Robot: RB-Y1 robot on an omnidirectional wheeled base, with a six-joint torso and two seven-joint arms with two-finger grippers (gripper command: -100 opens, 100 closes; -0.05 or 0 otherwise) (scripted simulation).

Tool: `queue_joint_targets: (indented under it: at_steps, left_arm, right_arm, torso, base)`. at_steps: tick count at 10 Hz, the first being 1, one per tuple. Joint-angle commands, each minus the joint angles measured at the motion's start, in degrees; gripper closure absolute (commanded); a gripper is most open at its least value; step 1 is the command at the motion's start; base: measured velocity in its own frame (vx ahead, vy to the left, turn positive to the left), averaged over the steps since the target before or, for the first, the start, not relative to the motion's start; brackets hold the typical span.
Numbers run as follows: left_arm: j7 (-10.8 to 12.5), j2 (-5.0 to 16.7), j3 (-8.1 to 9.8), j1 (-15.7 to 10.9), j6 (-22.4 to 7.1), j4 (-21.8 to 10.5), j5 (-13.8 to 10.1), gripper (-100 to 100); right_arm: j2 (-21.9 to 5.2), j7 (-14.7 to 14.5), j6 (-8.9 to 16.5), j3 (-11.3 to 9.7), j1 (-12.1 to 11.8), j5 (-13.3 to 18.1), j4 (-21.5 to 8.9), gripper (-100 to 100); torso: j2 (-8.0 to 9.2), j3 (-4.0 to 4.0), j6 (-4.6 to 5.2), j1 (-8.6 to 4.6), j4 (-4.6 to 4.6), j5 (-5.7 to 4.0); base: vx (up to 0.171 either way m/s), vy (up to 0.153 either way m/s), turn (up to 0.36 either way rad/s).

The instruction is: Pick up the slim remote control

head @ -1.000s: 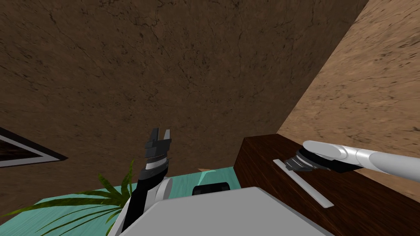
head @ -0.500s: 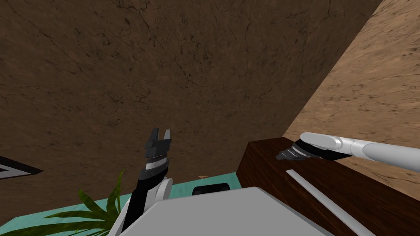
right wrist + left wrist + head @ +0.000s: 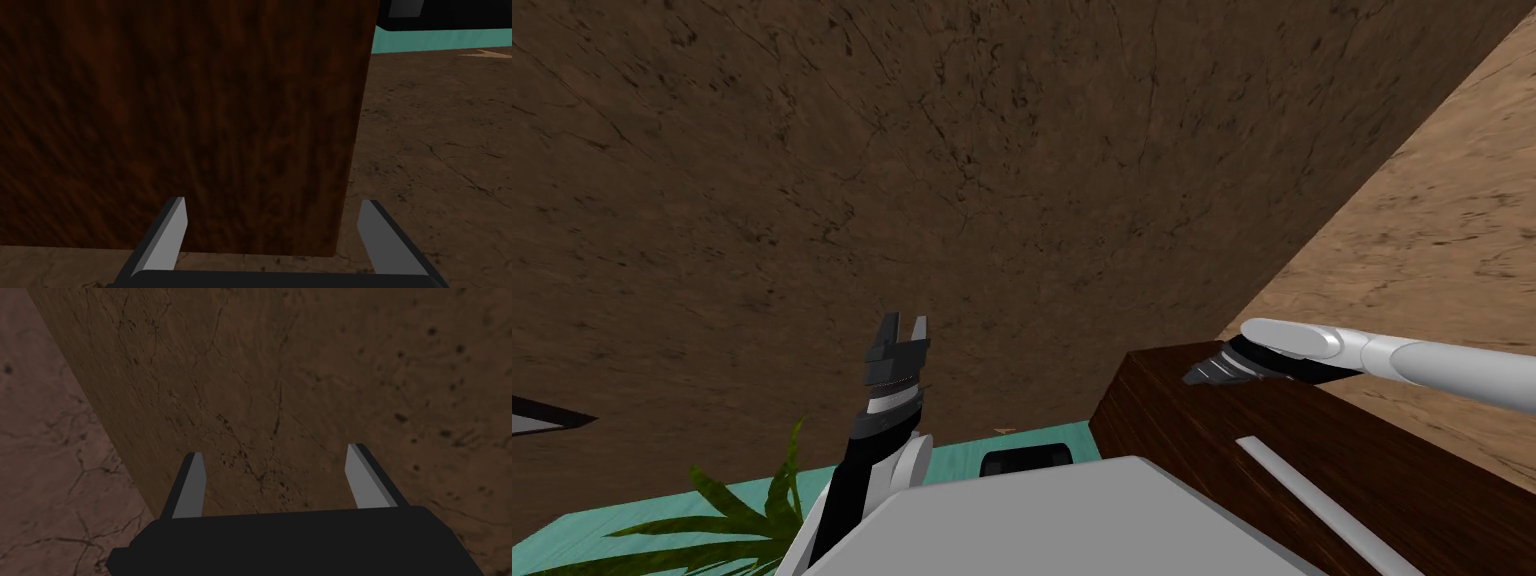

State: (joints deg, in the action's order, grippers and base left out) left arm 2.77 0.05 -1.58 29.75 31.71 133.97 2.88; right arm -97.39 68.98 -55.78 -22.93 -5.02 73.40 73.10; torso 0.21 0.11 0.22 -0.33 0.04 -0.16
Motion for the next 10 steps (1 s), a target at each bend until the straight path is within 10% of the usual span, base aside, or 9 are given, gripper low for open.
queue_joint_targets:
  at_steps: [1,9,10]
  left_arm:
    - [0.0,0.0,0.0,0.0,0.0,0.0,0.0,0]
    - [0.0,0.0,0.0,0.0,0.0,-0.01,0.0,0]
    - [0.0,0.0,0.0,0.01,0.0,-0.01,0.0,0]
  right_arm:
    - [-0.4,-0.04,0.41,-0.53,-1.08,-0.03,1.33,-100]
    - [-0.17,-0.17,1.48,-3.16,-6.32,-0.96,6.79,-100]
    - [-0.1,-0.17,1.4,-3.22,-6.33,-0.9,6.81,0]
  torso:
    - [0.0,0.0,0.0,0.0,0.0,0.0]
    - [0.19,0.14,0.03,-0.11,0.07,-0.03]
    - [-0.07,0.01,0.02,0.01,0.03,0.0]
  base:
    - [-0.184,-0.067,0.017]
    - [-0.165,-0.059,0.026]
    - [-0.014,-0.007,-0.003]
